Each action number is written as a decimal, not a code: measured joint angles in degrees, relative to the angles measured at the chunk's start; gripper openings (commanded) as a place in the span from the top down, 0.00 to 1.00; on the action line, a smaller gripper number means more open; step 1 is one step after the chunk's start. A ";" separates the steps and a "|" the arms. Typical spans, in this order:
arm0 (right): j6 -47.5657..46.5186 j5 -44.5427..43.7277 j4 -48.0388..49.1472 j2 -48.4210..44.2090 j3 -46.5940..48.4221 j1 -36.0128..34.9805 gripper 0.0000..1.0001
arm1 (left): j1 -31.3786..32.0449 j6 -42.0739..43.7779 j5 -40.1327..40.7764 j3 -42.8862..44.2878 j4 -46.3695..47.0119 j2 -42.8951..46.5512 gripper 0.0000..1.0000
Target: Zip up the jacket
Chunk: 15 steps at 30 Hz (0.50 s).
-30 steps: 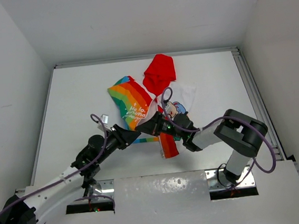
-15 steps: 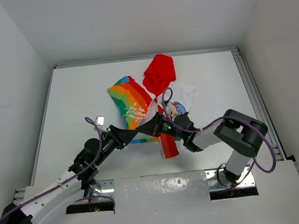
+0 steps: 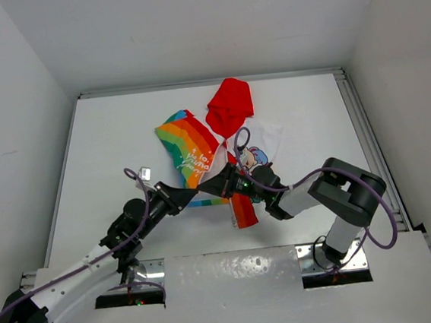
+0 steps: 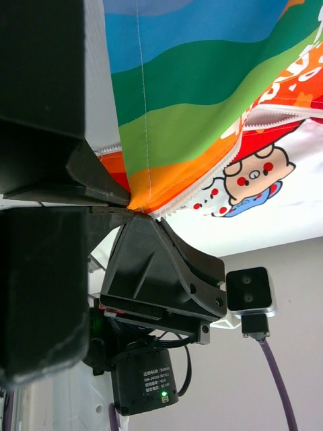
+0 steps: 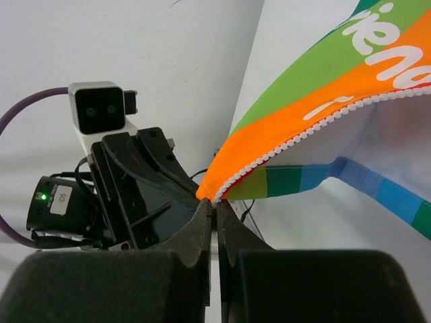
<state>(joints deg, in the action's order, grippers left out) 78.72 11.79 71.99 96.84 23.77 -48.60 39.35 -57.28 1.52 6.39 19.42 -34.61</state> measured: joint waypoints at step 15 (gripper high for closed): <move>-10.03 -0.22 -14.38 -12.85 -0.94 0.09 0.38 | 0.04 11.26 4.35 -0.48 3.37 0.90 1.00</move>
<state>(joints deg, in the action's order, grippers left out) 68.69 11.57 57.60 83.99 22.83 -48.51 39.40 -46.02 5.87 5.91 22.79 -33.71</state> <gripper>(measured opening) 0.578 0.007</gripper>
